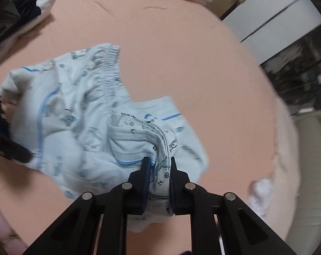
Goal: Fold clothes
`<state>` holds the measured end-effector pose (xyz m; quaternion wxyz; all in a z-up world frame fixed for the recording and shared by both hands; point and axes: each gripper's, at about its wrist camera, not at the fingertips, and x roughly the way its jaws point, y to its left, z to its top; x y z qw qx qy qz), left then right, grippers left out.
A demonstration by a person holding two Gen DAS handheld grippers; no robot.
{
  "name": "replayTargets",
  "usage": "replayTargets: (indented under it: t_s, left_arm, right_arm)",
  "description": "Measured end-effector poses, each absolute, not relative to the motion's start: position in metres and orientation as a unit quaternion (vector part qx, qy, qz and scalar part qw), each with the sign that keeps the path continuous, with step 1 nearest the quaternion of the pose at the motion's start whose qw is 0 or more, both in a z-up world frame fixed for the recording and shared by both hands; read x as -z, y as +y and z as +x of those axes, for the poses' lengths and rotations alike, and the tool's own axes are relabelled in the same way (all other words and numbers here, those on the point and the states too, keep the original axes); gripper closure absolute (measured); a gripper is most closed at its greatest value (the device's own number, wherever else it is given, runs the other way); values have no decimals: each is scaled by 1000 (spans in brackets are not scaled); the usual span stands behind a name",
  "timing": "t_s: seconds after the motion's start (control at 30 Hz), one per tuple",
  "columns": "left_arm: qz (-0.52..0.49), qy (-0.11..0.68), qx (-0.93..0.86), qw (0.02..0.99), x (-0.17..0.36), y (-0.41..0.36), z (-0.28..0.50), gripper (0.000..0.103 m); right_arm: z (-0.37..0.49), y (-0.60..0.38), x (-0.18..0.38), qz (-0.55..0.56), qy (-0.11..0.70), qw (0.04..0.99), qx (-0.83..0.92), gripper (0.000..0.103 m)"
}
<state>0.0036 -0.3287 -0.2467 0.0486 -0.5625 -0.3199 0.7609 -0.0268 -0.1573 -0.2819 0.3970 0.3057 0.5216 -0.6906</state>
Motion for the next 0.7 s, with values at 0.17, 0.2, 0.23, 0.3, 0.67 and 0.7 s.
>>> replayTargets:
  t_s: [0.17,0.2,0.23,0.3,0.67,0.7]
  left_arm:
    - [-570,-318,-756,58,246,-322,7,94]
    - [-572,-316,-754,60,247,-320,8,94]
    - [-574,-315,-754,61,247,-318,9,94]
    - [-572,-314,-755,63,245,-315,9,94]
    - [-528,-270,-804,41,203,-332,3,94]
    - [-524,-266,-808,44,199,-334,1,94]
  right_arm:
    - [-46,-159,285,293,523,353,718,92]
    - [-52,-158,285,296,521,343,723,92]
    - [-58,-155,282,303,516,336,728,92]
    - [-68,-148,276,336,491,333,731,92]
    - [-71,-97,267,448,378,336,737,92]
    - [-70,-92,266,454,370,336,737,92]
